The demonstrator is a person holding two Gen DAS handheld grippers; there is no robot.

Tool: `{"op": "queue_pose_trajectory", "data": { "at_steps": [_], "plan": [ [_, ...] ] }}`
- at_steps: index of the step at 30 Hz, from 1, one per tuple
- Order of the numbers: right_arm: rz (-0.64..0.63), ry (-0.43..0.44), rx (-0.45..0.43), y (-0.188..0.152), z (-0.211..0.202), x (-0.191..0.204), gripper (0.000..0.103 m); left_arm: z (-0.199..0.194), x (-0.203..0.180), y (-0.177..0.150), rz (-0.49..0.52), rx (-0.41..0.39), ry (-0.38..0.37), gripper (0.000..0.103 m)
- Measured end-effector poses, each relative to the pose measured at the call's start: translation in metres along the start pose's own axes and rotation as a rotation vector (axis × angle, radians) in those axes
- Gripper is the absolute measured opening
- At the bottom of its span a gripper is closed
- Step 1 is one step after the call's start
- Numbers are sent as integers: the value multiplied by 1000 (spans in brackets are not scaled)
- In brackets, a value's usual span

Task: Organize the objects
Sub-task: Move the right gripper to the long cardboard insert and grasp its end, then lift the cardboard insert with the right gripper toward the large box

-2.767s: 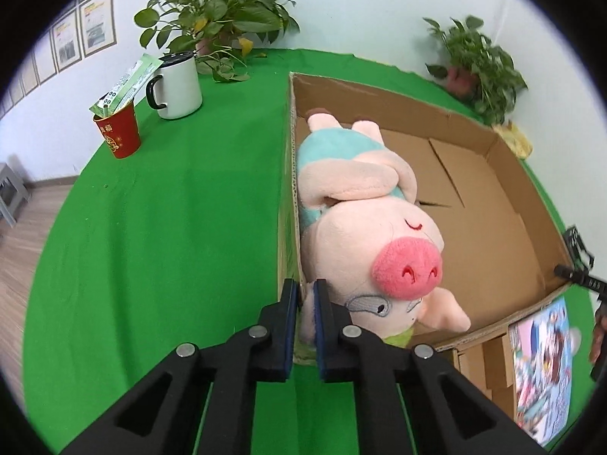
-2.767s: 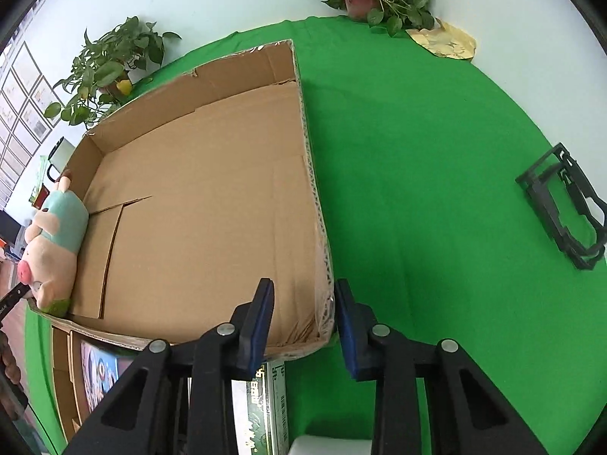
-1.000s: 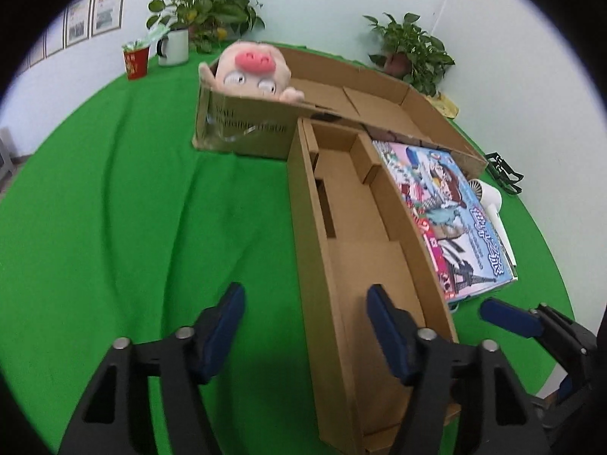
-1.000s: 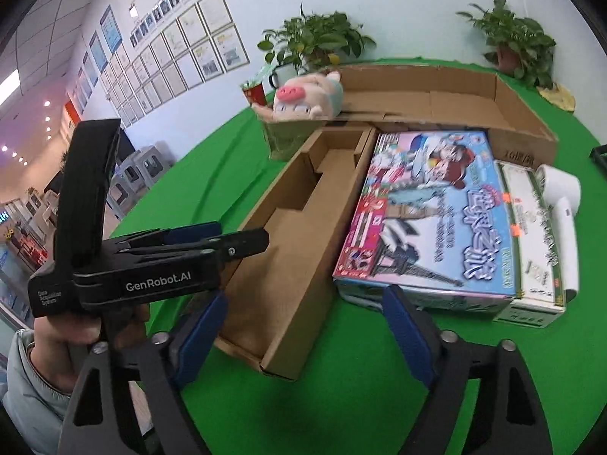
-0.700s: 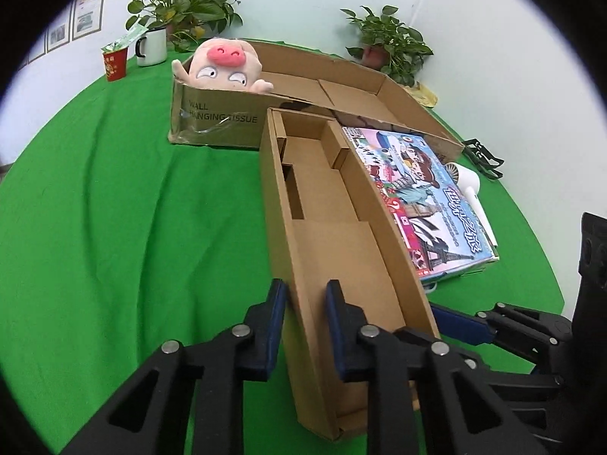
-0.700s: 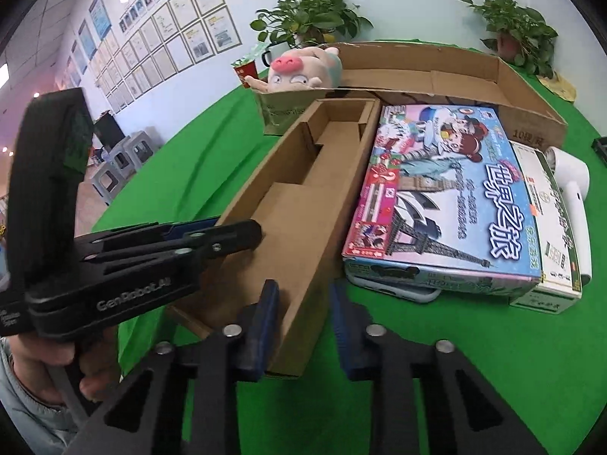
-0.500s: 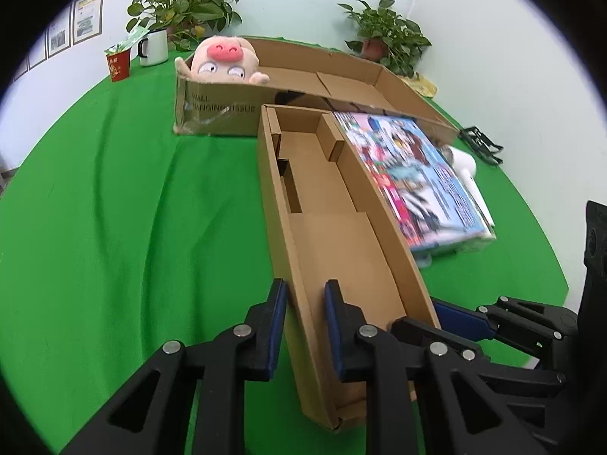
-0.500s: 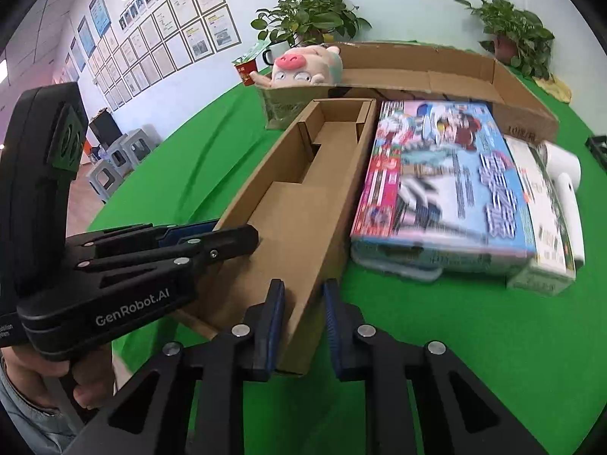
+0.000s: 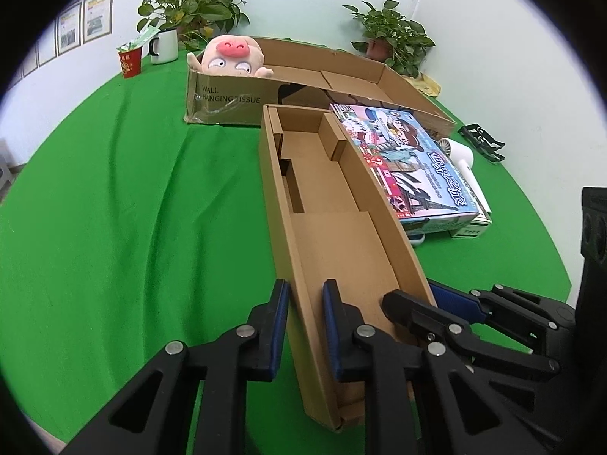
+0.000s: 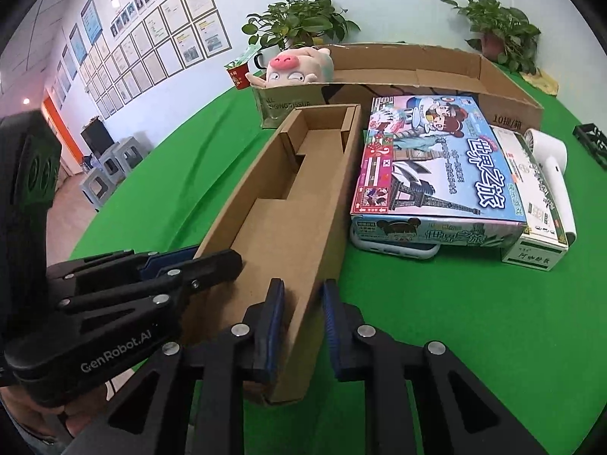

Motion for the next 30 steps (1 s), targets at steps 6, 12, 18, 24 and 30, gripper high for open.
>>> {"op": "queue_pose_trajectory", "data": {
  "at_steps": [6,12,18,24,30],
  "plan": [
    [4,-36,-25,0,-1,2,19,1,3,1,-28,5,-13,19],
    [37,-44,-43,1,-1,-2,17,1,3,2,-22,0,5,20],
    [65,-33,-46,1,-1,-5,16,-1,1,1,-3,-22,46,14],
    [57,-49,-42,-1,-4,2,15,-12,6,3,10,-53,99,10],
    [42,-51,-154,16,-26,13,14,-44,3,21,35,-154,120,10]
  ]
}}
Point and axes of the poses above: each gripper's, at about its wrist camera, not at the fingertips, and z roughly the way its jaws point, x to its left, y to its top, the point moved 9 cm from there along z, roughly the way its jaws point, and after that the axes turned 2 degrees about -x, right-handed, at the moved point
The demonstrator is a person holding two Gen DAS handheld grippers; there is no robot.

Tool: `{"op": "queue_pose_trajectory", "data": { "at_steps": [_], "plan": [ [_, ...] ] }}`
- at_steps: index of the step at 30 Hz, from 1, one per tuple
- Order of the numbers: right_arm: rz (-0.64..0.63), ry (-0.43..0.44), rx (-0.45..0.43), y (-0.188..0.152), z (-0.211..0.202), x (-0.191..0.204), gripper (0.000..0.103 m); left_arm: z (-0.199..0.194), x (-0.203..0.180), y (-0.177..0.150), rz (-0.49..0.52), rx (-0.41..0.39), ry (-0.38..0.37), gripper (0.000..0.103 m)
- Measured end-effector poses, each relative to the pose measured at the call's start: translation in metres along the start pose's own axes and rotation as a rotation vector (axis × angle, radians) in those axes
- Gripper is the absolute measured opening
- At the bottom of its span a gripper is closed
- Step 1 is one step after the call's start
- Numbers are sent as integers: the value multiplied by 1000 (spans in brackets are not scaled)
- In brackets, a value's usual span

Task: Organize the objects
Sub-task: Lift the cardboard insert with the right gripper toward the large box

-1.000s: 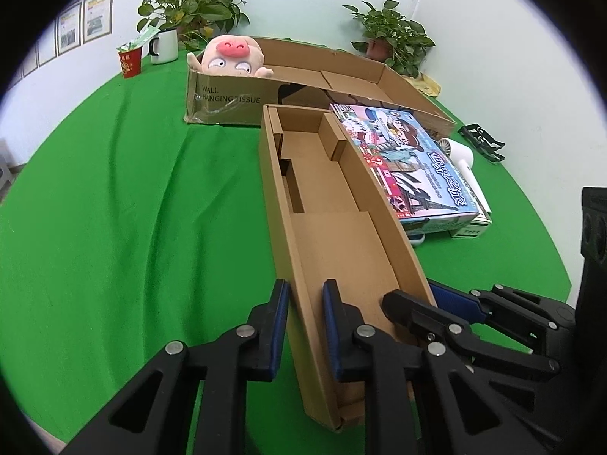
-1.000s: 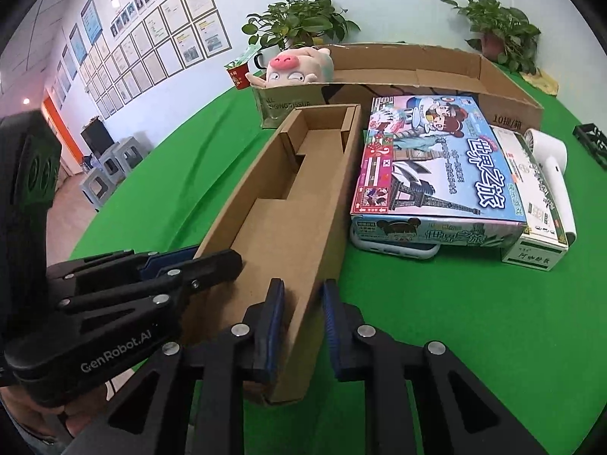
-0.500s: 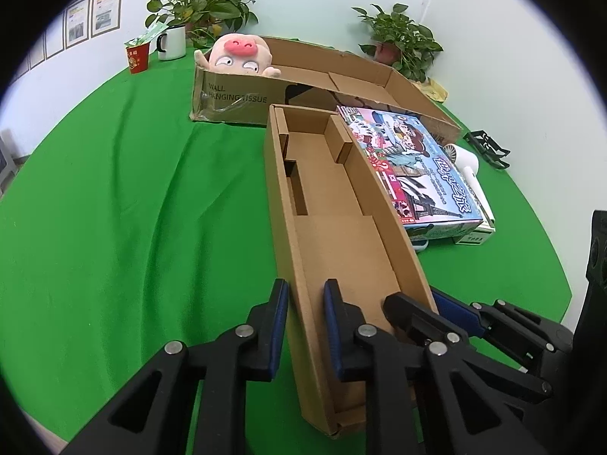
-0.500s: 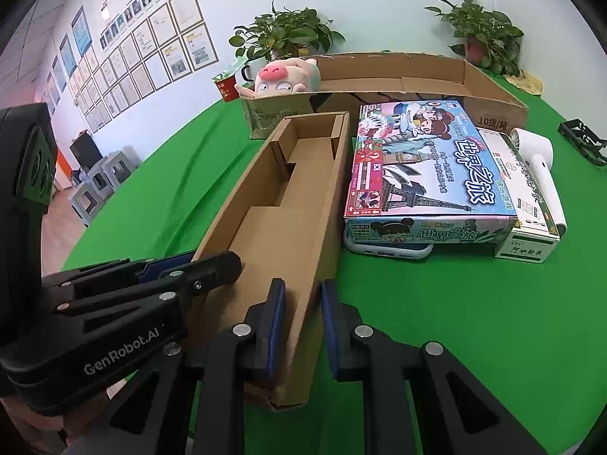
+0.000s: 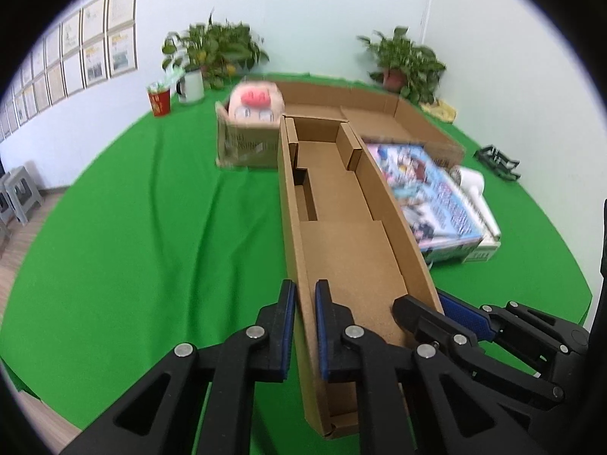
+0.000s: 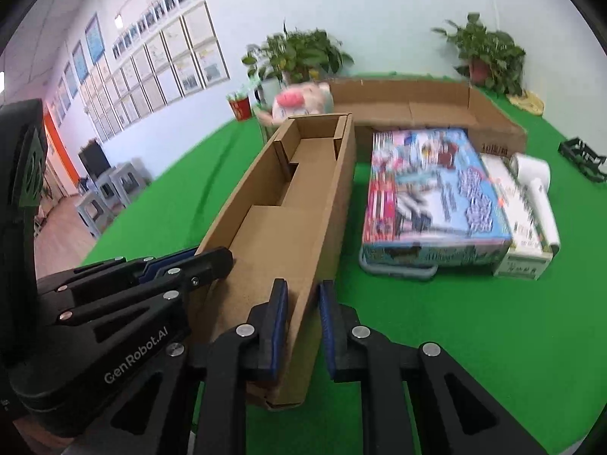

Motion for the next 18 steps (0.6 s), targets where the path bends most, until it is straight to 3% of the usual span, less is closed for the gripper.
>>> {"op": "queue_pose_trajectory", "data": {
  "at_steps": [8,18],
  "plan": [
    [-19,-37,-190,58,-35,-1,13,-27,-15,65,41,-169,-8,10],
    [-35,-111,-349,149,-55,-25,12,-18,-35,156,72,-281,-63,10]
  ]
}}
Point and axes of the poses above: each gripper's, at about its wrist camera, not at the fingertips, and z roughly the way its jaws point, x to its left, y to its top, the point moved 9 cm from there along z, roughly the way its jaws point, and after that the axes turned 2 degrees about -x, right-handed, at the moved point
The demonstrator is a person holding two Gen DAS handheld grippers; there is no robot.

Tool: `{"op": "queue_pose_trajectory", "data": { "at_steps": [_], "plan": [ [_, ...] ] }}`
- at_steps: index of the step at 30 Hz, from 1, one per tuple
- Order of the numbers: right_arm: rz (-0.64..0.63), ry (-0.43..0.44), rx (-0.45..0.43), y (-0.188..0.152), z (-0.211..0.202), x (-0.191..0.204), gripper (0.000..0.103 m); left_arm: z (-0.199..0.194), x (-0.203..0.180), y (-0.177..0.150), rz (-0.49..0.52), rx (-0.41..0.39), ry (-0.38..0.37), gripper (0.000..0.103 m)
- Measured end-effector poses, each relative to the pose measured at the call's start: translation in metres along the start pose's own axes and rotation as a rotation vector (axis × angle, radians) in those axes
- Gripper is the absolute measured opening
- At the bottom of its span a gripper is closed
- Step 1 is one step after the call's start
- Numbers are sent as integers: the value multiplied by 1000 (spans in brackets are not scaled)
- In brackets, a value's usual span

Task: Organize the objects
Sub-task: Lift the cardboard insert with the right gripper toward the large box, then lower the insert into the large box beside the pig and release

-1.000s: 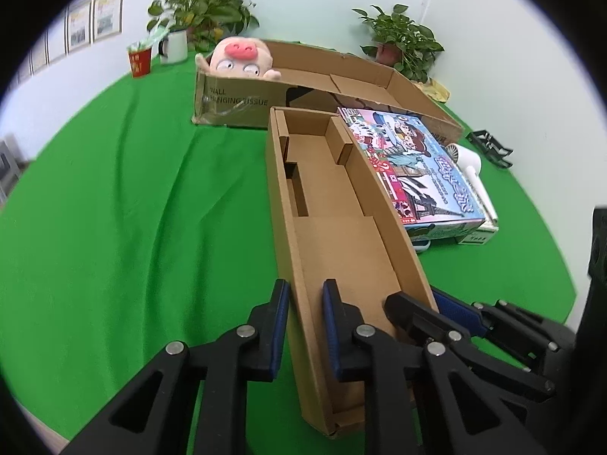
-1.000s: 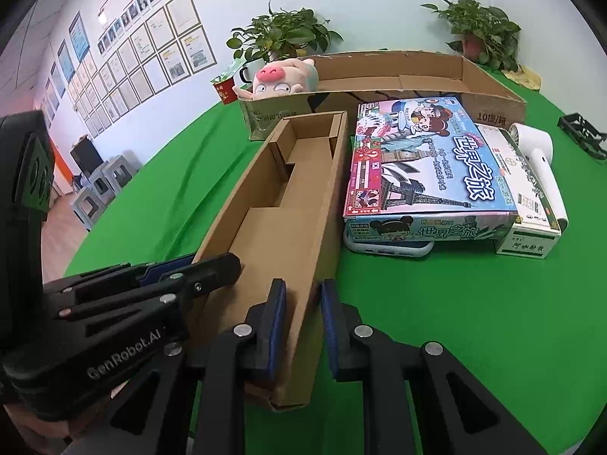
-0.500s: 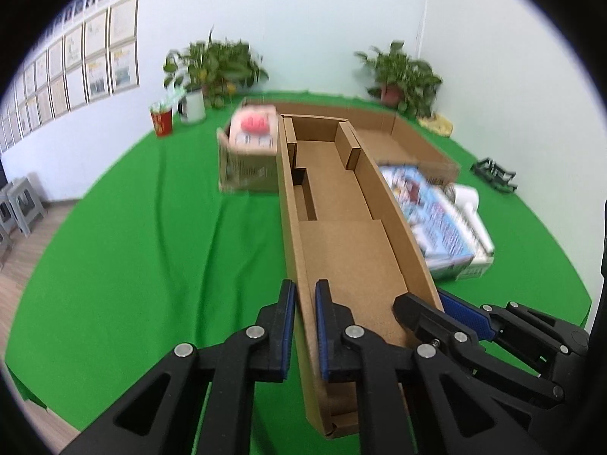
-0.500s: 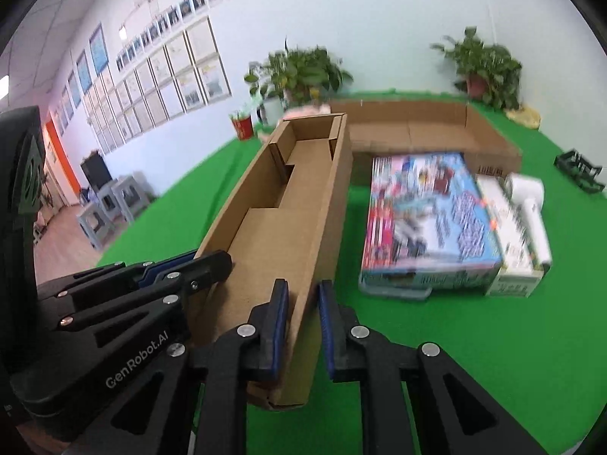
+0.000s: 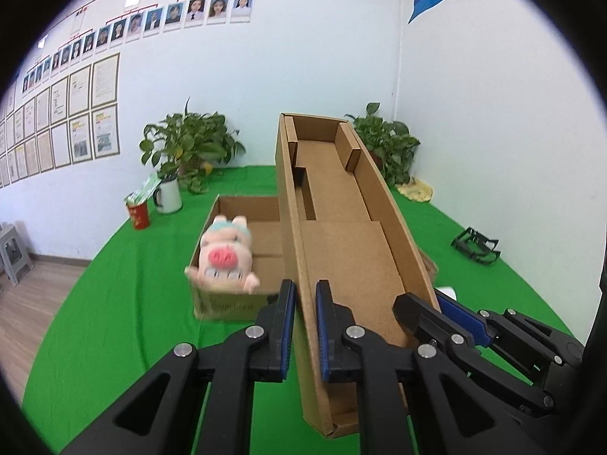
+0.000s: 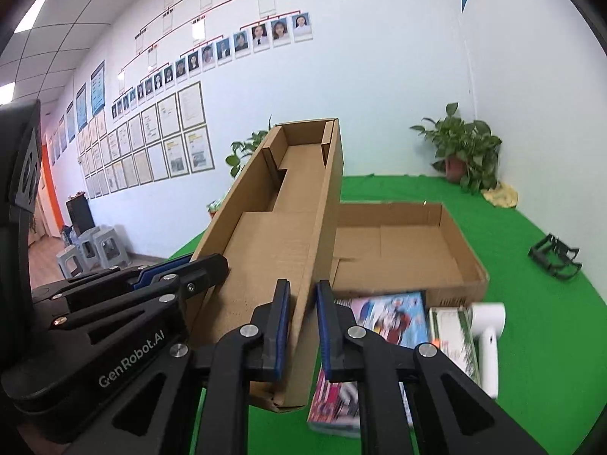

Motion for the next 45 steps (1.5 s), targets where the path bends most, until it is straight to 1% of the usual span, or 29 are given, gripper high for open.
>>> {"op": "queue_pose_trajectory", "data": {
  "at_steps": [3,6,11,13,16,20,23,27,30,32,36,38,40,43,45],
  "plan": [
    [15,-11,-12,27,13,-11,11,17,-2,24,7,-13,-9,11],
    [23,-13,-18,55,31,-21,11,35,-3,48,40,-30,-6,11],
    [26,-30,-14,104,71,-41,11,66,1,90,62,-33,7,11],
    [23,-27,1,126,92,-49,11,76,3,101,73,-34,10,11],
    [14,-24,20,152,122,-59,11,96,9,114,62,-21,4,11],
    [43,-16,89,167,168,-72,12,132,21,112,35,43,1,11],
    [70,-8,157,160,207,-81,12,160,30,99,15,109,8,11],
    [82,-5,227,141,256,-91,12,192,42,76,-3,180,29,11],
    [90,10,281,118,293,-96,11,215,53,56,-23,247,46,11],
    [100,19,326,100,315,-98,11,227,57,43,-16,287,54,11],
    [116,22,392,60,346,-101,11,248,63,14,3,363,58,11],
    [137,27,427,39,358,-101,11,256,66,1,-7,397,62,11],
    [155,29,461,20,367,-100,11,260,69,-7,-9,419,60,11],
    [162,29,489,4,378,-100,12,265,72,-17,-8,451,62,11],
    [175,35,508,-8,381,-98,12,266,76,-23,-26,474,63,12]
  ]
}}
Point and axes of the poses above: each gripper's, at about its wrist camera, not at the fingertips, and z roughly the way its jaws point, x to its left, y to its top, the point moved 9 cm from there along z, roughly the way its jaws point, and after that the axes turned 2 degrees about -x, right-handed, at the moved point
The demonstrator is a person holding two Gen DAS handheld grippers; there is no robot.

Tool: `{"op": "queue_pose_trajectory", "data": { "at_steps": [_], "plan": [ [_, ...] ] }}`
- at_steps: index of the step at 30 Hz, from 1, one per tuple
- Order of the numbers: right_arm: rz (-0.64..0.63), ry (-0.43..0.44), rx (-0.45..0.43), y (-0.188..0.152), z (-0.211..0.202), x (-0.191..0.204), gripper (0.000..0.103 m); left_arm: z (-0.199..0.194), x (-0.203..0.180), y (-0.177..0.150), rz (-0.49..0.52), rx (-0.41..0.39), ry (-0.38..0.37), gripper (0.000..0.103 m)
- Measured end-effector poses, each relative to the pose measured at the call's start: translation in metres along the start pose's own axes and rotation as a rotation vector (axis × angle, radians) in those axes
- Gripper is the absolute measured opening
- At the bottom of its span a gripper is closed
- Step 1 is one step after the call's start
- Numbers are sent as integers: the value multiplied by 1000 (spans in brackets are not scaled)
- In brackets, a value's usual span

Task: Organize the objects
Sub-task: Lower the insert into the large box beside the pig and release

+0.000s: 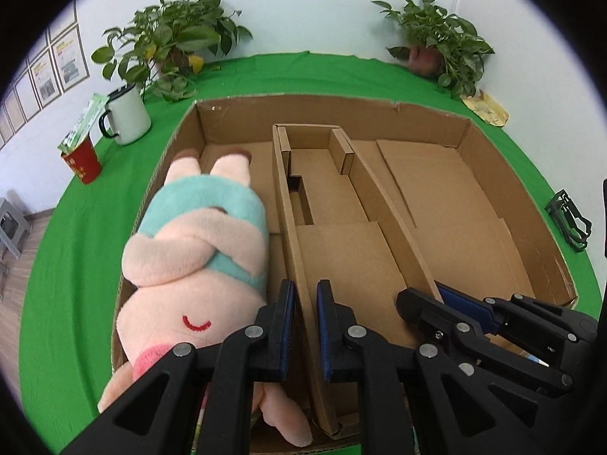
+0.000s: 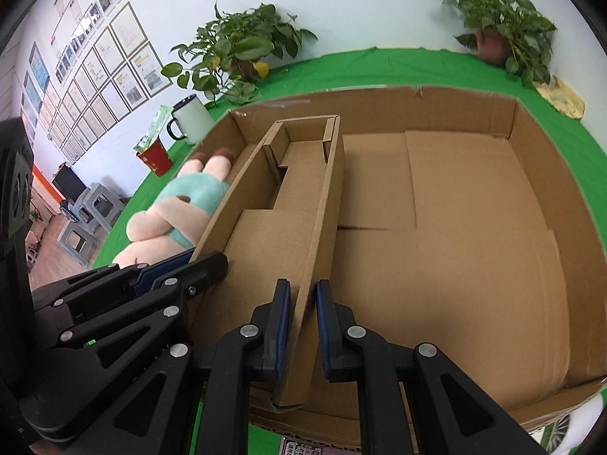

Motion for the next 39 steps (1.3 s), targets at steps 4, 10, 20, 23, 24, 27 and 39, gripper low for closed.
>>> {"op": "queue_pose_trajectory", "data": {
  "at_steps": [4,10,20,23,24,27,39],
  "plan": [
    [1,15,22,-8,8,4,12,-2,4,-2,-11,4,-7,12],
    [23,75,51,-21,11,8,15,-15,10,-7,-45,10,-68,12],
    [-75,23,-180,-20,-79,11,81,-125,14,-13,34,-349,21,45],
    [-133,-103,-372,-35,-149,0,103,-189,6,-29,62,-582,144,83],
    [-151,-151,-435,-44,-173,-4,103,-203,0,-37,73,-629,160,84],
    [-221,-245,-515,-75,-220,-14,103,-227,-24,-62,98,-669,150,84],
    [-198,-44,-433,-191,-250,1,103,-230,-65,-123,27,-550,-1,84]
  ]
}}
Point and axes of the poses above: each gripper's, at about its wrist camera, not at the fingertips, and z roughly the way its jaws point, x to its left, y to its top, the point moved 9 cm from there along z, roughly the way its jaws point, and after that the axes turned 2 degrees about -x, right-handed, at the moved point
